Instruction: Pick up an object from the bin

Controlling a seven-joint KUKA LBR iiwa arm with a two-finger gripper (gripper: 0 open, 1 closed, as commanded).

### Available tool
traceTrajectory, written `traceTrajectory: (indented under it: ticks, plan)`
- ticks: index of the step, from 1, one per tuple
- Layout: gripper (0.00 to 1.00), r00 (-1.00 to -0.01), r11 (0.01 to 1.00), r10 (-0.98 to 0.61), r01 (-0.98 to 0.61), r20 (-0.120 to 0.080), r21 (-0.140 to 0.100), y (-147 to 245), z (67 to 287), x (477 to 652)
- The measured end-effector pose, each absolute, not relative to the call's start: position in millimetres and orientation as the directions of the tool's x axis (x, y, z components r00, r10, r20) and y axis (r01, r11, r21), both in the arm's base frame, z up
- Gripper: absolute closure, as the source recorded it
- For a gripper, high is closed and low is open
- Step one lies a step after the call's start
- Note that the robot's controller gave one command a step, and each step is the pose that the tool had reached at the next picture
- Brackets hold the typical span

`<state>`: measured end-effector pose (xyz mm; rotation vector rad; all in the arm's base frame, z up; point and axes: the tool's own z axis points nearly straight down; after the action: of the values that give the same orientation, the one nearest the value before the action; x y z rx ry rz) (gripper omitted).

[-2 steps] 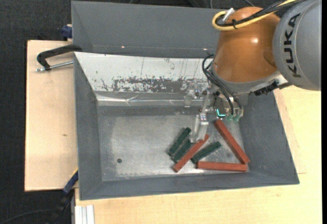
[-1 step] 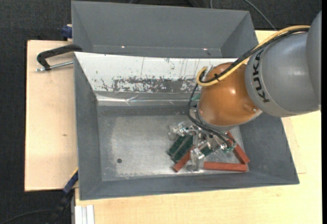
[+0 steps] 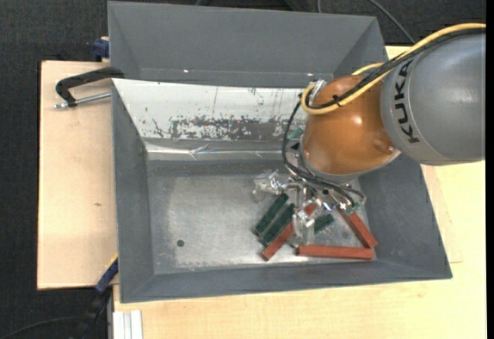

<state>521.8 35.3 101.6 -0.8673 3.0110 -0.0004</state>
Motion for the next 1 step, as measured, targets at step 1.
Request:
traceTrajectory:
  ticks: [1]
  plan:
    - [0.00, -0.799, 0.799, -0.602, -0.602, -0.005, -0.003, 17.2, 100.8, 532.0]
